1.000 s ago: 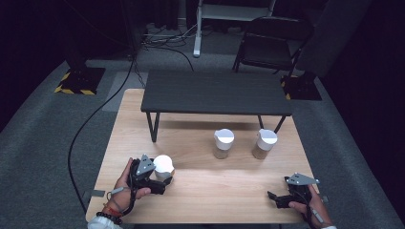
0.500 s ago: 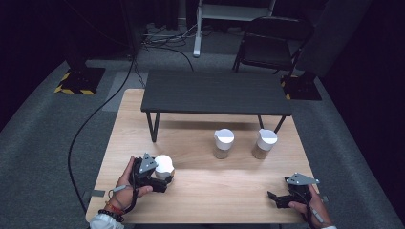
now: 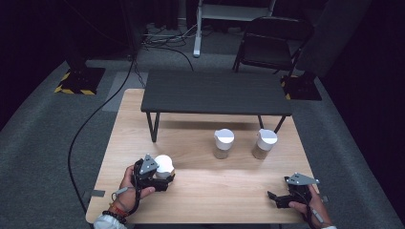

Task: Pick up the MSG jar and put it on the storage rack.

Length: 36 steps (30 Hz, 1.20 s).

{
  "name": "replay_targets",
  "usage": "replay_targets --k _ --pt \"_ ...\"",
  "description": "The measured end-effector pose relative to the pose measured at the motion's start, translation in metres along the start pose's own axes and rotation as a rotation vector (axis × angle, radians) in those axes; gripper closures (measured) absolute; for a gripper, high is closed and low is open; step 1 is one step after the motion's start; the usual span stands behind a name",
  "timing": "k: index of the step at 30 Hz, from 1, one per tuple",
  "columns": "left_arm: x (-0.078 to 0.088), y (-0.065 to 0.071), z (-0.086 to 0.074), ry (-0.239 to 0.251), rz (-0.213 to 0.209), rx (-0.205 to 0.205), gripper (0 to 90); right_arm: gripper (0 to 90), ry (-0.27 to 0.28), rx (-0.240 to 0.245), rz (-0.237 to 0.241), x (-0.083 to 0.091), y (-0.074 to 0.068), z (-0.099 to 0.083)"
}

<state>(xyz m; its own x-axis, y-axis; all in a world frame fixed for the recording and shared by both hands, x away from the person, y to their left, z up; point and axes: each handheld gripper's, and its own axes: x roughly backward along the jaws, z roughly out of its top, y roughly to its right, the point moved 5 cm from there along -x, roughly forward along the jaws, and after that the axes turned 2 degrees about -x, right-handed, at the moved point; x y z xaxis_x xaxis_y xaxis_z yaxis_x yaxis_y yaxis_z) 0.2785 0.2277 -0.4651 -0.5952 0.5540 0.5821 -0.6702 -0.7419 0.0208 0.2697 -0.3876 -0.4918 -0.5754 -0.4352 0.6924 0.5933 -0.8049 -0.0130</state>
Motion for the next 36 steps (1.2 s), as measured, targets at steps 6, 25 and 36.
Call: replay_targets --k 6,25,36 --pt "0.002 0.01 0.003 -0.008 0.036 -0.042 30.1 0.0 0.0 0.0 0.0 0.0 0.0 0.0" --pt "0.009 0.011 0.01 0.017 0.032 -0.017 30.2 0.0 0.0 0.0 0.0 0.0 0.0 0.0" --pt "0.016 0.014 0.021 0.038 0.045 -0.016 30.2 0.0 0.0 0.0 0.0 0.0 0.0 0.0"
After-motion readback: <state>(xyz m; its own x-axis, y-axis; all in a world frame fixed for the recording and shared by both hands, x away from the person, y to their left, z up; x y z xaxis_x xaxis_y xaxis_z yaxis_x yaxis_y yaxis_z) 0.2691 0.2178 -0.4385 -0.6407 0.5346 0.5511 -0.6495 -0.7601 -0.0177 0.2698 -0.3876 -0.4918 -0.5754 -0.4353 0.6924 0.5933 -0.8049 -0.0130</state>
